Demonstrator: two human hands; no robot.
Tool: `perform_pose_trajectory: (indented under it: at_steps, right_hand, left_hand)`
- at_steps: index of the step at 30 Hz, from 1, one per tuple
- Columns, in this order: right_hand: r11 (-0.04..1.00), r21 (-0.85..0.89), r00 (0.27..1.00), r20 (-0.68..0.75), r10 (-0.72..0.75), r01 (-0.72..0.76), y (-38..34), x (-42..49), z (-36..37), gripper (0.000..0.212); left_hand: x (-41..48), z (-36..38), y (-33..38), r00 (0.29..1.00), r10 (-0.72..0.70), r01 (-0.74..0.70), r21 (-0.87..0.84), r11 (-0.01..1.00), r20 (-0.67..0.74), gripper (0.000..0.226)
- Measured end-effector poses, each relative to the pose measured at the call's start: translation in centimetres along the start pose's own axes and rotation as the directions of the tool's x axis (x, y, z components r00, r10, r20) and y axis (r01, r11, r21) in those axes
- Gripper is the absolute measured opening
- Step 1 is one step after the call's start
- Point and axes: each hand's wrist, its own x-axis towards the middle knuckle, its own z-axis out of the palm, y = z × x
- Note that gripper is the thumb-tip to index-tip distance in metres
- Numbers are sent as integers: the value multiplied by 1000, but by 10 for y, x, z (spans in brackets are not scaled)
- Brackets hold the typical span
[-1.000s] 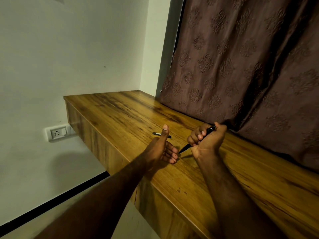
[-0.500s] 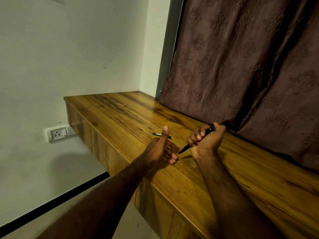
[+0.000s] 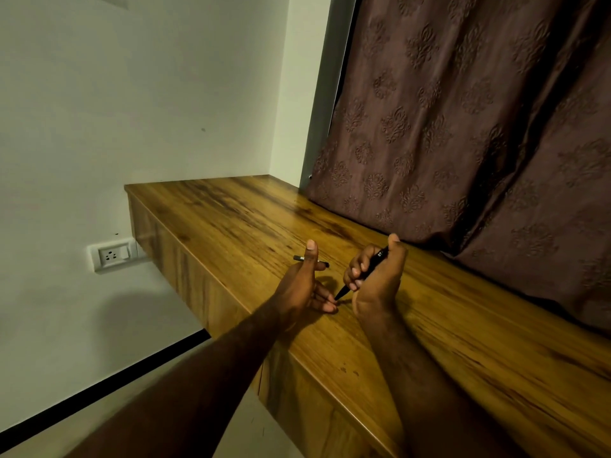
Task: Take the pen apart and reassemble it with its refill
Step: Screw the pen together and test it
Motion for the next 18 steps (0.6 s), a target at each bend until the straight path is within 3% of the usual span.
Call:
perform_pose_trajectory:
  at_steps: [5,8,10,14,18]
  right_hand:
    - [938,-285,979,-1,-206,197,14,-8,9,49]
    - [909,-336,956,-68,-284,246,15,-3,5,40]
    - [887,-416,950,-138,-279,200,12,2,-3,37]
    - [872,-490,953,-265,-145,-4,12,21,-28,33]
    - [900,-379,975,-122,184,-217,7,29,-55,20]
  left_hand:
    - [1,-1,-3,998,21,-26,-72,997,-62,47]
    - [-1,-1,-8,997,39,-46,-113,992,-65,19]
    - [-1,-2,-9,994,59,-66,-75,995,-94,12]
    - [-2,-5,-10,993,70,-71,-5,997,-98,13]
    - [0,-10,-8,998,37,-38,-35,999,-44,13]
